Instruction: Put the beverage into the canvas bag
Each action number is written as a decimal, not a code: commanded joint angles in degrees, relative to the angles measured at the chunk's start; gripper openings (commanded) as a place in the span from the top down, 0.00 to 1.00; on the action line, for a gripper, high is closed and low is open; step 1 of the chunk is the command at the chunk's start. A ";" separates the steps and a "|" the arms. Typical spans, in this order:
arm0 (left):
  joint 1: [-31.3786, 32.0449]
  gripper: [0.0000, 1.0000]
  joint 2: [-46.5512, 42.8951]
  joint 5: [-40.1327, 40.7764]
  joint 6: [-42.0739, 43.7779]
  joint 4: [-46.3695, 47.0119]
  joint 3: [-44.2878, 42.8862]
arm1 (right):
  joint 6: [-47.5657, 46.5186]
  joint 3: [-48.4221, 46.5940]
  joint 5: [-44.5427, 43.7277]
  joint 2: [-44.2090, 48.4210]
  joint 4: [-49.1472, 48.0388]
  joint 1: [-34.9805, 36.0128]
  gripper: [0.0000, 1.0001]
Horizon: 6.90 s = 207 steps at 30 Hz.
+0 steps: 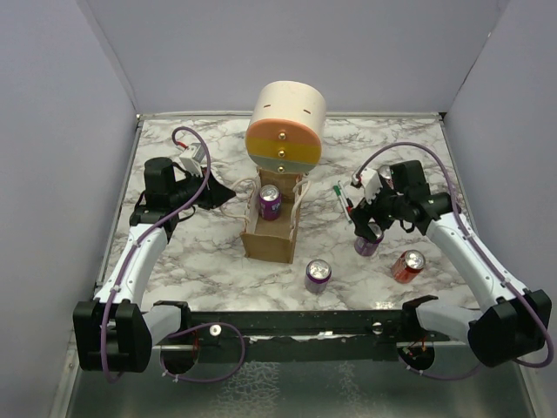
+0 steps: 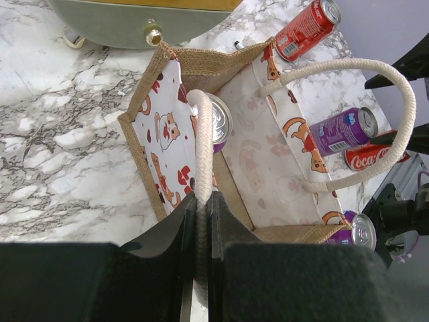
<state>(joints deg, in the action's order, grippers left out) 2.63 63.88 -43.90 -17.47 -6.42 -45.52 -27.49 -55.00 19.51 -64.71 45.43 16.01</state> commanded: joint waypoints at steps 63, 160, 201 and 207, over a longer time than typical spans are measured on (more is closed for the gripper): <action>0.18 1.00 0.55 0.93 0.14 1.64 0.34 | 1.55 -38.98 11.01 -14.85 6.76 -2.57 0.99; 0.79 1.00 0.68 0.28 1.80 2.90 1.68 | 5.73 -52.34 -3.25 -50.35 2.22 23.74 0.97; 1.05 1.00 0.34 -0.23 1.38 3.08 1.74 | 9.82 -45.12 4.23 -47.39 -6.48 27.65 0.93; 1.09 1.00 0.50 -0.29 1.31 3.08 1.70 | 13.63 -42.44 2.00 -46.30 -9.82 28.17 0.90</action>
<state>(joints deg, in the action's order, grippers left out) 3.20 64.73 -42.61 -16.75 -4.34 -44.31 -17.56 -98.43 23.20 -115.39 43.11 43.57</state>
